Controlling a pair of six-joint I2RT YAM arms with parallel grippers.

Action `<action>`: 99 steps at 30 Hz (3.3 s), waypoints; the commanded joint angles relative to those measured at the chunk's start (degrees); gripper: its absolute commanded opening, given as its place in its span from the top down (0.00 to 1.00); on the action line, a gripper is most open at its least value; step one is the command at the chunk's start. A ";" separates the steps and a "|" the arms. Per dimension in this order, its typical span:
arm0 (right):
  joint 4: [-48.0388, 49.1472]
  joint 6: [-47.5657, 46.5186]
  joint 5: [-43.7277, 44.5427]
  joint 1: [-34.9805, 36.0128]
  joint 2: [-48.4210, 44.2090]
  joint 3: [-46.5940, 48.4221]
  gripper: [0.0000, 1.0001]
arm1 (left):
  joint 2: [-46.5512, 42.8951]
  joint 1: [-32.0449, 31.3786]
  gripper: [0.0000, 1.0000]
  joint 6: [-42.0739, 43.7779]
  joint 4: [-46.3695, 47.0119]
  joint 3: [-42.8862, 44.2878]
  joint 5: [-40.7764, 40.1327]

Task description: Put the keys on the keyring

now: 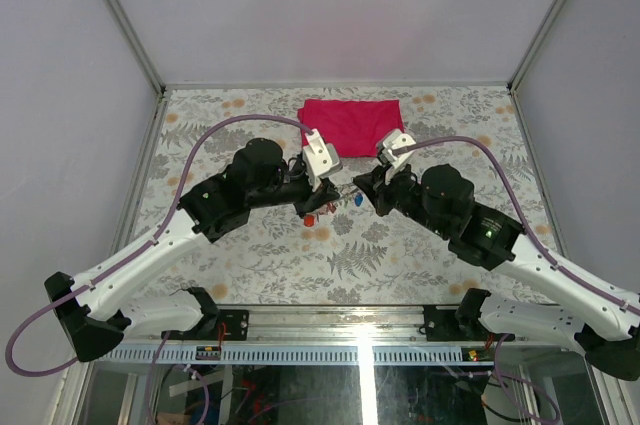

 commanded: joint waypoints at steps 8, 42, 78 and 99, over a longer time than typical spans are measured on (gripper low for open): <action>-11.49 0.36 2.13 -0.50 4.25 11.43 1.00 | -1.47 -0.75 1.00 0.99 1.42 2.03 2.30; -30.23 2.36 -2.92 -0.46 14.44 27.31 0.95 | -1.69 -0.78 1.00 1.35 0.39 2.28 -0.20; -21.39 13.75 -0.88 -3.13 13.04 20.44 1.00 | -2.39 -0.77 1.00 0.34 1.18 2.17 -1.27; -7.86 20.66 -2.31 -3.59 9.83 12.06 1.00 | -3.02 -0.79 1.00 -2.03 4.09 0.63 -0.10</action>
